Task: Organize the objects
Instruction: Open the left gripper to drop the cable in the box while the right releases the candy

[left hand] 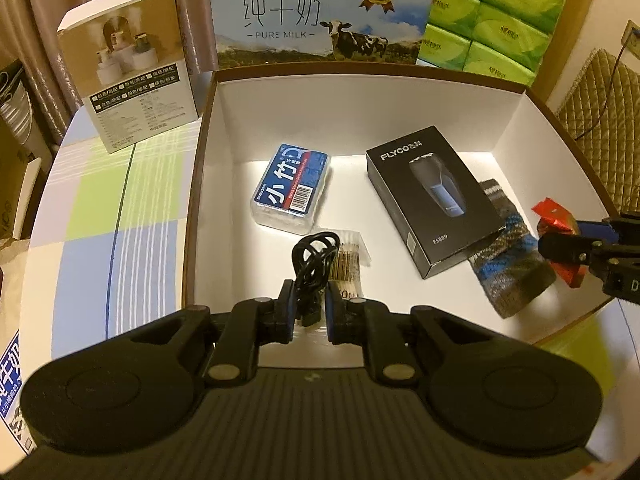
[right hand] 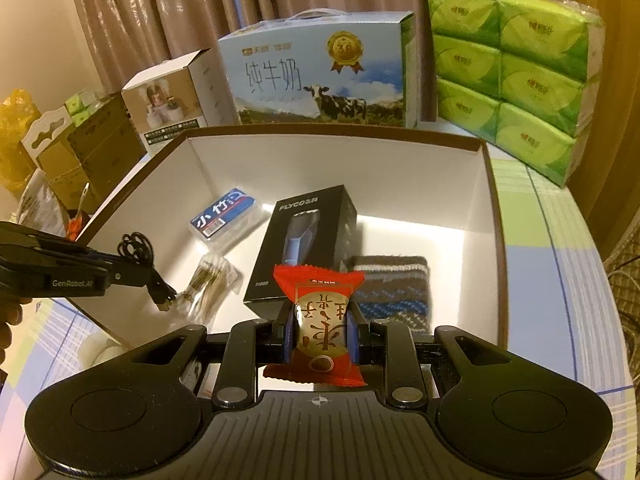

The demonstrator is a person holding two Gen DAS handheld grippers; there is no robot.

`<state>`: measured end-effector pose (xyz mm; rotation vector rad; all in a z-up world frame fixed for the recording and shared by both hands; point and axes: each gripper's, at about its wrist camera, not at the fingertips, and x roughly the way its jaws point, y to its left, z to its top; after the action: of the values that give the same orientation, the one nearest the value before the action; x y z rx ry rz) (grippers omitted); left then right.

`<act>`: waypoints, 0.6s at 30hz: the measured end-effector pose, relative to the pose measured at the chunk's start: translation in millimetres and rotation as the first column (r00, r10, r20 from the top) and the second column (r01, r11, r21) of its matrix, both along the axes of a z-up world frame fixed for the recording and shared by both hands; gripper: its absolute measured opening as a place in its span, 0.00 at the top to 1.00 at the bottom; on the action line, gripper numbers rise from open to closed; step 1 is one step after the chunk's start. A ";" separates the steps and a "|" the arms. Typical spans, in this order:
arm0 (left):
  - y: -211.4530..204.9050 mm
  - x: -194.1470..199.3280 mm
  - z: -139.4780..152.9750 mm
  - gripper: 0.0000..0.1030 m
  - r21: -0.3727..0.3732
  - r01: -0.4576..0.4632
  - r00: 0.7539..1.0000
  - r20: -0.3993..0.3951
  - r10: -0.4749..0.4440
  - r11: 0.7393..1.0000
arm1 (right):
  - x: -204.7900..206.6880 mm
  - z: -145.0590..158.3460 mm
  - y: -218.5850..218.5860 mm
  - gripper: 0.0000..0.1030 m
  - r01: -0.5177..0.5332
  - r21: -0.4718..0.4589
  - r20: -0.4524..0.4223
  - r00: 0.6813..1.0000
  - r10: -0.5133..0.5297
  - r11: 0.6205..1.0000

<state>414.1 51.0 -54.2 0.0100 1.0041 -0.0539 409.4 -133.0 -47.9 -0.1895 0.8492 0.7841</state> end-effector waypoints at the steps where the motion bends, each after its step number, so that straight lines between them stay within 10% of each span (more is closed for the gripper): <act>1: 0.2 0.4 0.8 0.87 -0.004 0.004 1.000 0.001 -0.004 1.000 | 0.1 -0.3 1.0 0.78 -0.005 -0.001 -0.006 1.000 0.005 1.000; 4: 0.0 0.4 4.4 0.81 -0.004 0.012 1.000 0.011 -0.012 1.000 | -0.1 -0.9 3.7 0.78 -0.018 0.003 -0.021 1.000 0.019 1.000; 7: -2.2 -0.9 8.9 0.54 0.004 0.018 1.000 0.022 -0.018 1.000 | 0.7 -1.8 7.1 0.78 -0.028 0.011 -0.038 0.999 0.029 1.000; 13: 1.6 -2.5 13.2 0.53 0.005 0.012 1.000 0.028 -0.012 1.000 | 0.6 -2.3 14.0 0.78 -0.054 0.035 -0.064 0.996 0.056 0.998; 18: 3.0 -4.9 16.2 0.47 0.005 0.012 0.999 0.036 -0.012 1.000 | -2.2 1.4 14.6 0.40 -0.038 0.060 -0.036 0.999 0.041 0.997</act>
<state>409.2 54.0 -38.0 0.0216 0.9678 -0.0618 407.2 -118.4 -46.5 -0.1398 0.8586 0.8511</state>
